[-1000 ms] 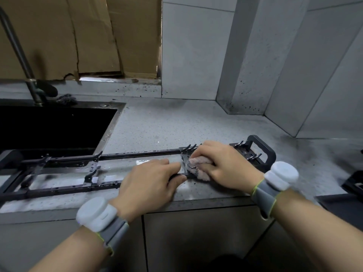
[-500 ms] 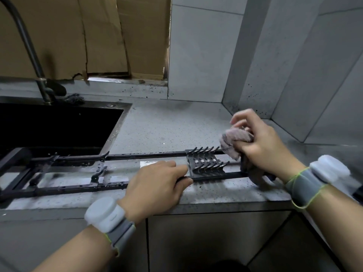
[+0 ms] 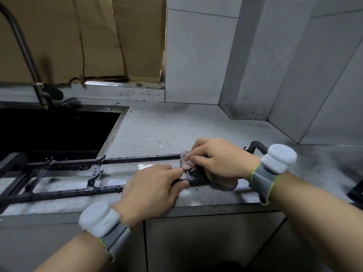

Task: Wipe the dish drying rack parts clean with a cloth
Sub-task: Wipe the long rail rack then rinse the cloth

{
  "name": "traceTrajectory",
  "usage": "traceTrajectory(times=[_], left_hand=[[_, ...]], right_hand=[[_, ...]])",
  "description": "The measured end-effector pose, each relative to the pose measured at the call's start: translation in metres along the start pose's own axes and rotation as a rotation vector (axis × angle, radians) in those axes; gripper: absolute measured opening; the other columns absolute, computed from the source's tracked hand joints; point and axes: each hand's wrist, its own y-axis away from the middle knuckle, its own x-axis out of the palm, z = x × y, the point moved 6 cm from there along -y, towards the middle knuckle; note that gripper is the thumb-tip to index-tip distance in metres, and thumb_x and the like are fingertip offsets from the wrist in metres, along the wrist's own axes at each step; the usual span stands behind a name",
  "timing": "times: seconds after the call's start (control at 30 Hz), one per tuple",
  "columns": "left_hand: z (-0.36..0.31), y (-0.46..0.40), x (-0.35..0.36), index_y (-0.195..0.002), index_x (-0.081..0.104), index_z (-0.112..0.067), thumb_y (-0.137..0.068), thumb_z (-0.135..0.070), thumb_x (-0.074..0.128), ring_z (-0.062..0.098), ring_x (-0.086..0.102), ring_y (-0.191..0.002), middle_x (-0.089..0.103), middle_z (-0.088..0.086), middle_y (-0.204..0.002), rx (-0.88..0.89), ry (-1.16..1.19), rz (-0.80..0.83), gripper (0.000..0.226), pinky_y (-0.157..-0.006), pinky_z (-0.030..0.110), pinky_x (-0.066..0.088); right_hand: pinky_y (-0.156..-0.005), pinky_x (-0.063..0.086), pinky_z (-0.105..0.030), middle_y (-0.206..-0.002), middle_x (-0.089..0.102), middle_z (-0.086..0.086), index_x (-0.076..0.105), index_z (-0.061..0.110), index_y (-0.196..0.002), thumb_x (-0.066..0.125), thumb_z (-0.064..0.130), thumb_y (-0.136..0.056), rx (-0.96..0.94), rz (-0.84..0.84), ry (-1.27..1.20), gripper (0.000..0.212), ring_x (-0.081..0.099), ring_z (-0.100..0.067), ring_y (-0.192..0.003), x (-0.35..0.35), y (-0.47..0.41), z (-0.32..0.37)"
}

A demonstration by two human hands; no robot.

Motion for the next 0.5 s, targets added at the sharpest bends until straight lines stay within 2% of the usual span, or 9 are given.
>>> traceTrajectory(times=[0.1,0.2,0.27,0.33,0.4,0.5], left_hand=[[-0.001,0.001,-0.002,-0.083,0.032,-0.027,-0.099,-0.061,0.032,0.012,0.039,-0.078,0.043,-0.007,-0.079,0.008,0.009,-0.014,0.037,-0.062,0.033,0.031],[-0.001,0.001,-0.002,-0.083,0.033,-0.028,-0.1,-0.061,0.032,0.012,0.037,-0.076,0.042,-0.007,-0.077,0.006,0.02,-0.009,0.037,-0.061,0.033,0.03],[-0.001,0.001,-0.002,-0.083,0.033,-0.027,-0.1,-0.061,0.03,0.013,0.037,-0.077,0.042,-0.007,-0.078,0.004,0.011,-0.001,0.037,-0.062,0.033,0.03],[-0.001,0.001,-0.003,-0.083,0.032,-0.027,-0.1,-0.061,0.031,0.013,0.038,-0.078,0.042,-0.007,-0.079,0.008,0.016,-0.005,0.037,-0.062,0.034,0.029],[-0.003,0.0,-0.004,-0.084,0.032,-0.028,-0.1,-0.061,0.032,0.013,0.042,-0.08,0.042,-0.008,-0.08,0.017,0.009,-0.004,0.036,-0.063,0.034,0.029],[-0.003,0.0,-0.003,-0.084,0.031,-0.03,-0.099,-0.061,0.033,0.013,0.044,-0.082,0.042,-0.009,-0.081,0.016,0.01,-0.006,0.035,-0.063,0.033,0.029]], right_hand=[[-0.087,0.039,-0.027,-0.106,0.062,0.007,0.075,0.026,-0.11,0.052,0.026,-0.1,0.073,0.016,0.063,0.025,0.057,-0.013,-0.098,-0.009,0.012,-0.023],[-0.086,0.046,-0.035,-0.098,0.068,0.001,0.077,0.019,-0.097,0.054,0.022,-0.095,0.169,-0.003,0.145,0.024,0.061,-0.022,-0.095,-0.017,0.015,-0.042],[-0.083,0.047,-0.035,-0.092,0.07,-0.003,0.078,0.018,-0.093,0.056,0.021,-0.093,0.204,-0.138,0.104,0.022,0.062,-0.023,-0.092,-0.027,0.014,-0.044],[-0.086,0.045,-0.03,-0.096,0.067,0.001,0.079,0.025,-0.097,0.06,0.02,-0.092,0.159,-0.295,-0.038,0.02,0.061,-0.015,-0.092,-0.032,0.014,-0.031],[-0.089,0.04,-0.022,-0.105,0.061,0.007,0.076,0.031,-0.107,0.06,0.025,-0.094,0.072,-0.244,-0.106,0.021,0.055,-0.007,-0.097,-0.016,0.012,-0.011],[-0.086,0.038,-0.022,-0.109,0.053,0.013,0.074,0.038,-0.108,0.056,0.038,-0.096,0.063,-0.099,-0.107,0.022,0.052,-0.003,-0.097,0.009,0.014,-0.005]])
